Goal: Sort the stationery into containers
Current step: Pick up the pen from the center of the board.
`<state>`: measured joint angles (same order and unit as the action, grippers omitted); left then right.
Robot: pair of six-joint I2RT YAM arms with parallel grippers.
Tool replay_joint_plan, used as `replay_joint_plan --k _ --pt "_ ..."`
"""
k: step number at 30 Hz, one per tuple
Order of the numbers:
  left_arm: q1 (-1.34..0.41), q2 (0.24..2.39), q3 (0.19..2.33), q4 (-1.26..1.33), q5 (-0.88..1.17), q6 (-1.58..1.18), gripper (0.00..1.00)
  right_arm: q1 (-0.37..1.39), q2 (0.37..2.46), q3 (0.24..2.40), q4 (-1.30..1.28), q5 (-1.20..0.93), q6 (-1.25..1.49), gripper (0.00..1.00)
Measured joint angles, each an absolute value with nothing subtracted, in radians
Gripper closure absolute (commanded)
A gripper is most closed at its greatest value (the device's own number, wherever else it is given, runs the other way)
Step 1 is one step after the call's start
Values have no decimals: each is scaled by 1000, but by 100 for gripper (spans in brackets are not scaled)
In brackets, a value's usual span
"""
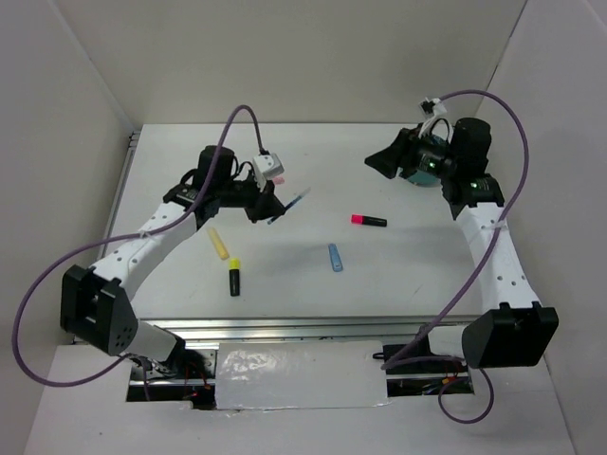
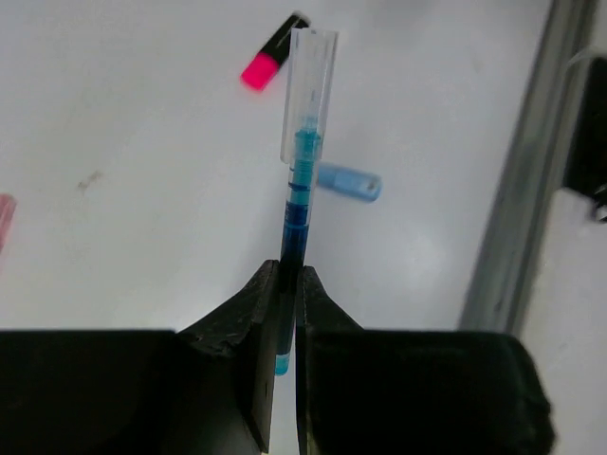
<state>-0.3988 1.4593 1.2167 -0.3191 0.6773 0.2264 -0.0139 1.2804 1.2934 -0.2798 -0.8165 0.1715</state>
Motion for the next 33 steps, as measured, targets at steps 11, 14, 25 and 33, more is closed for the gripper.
replay_joint_plan --k 11,14,25,33 --pt "-415 1390 1096 -57 810 -316 100 166 1395 1297 -107 -861 479 41" --pt "-414 1390 1073 13 828 -421 100 209 1423 1310 -110 -861 498 42" --pt "-379 1397 944 327 873 -773 100 299 1486 1330 -70 -877 574 43" --pt "-369 1399 922 440 892 -872 100 319 1519 1333 -64 -879 611 42"
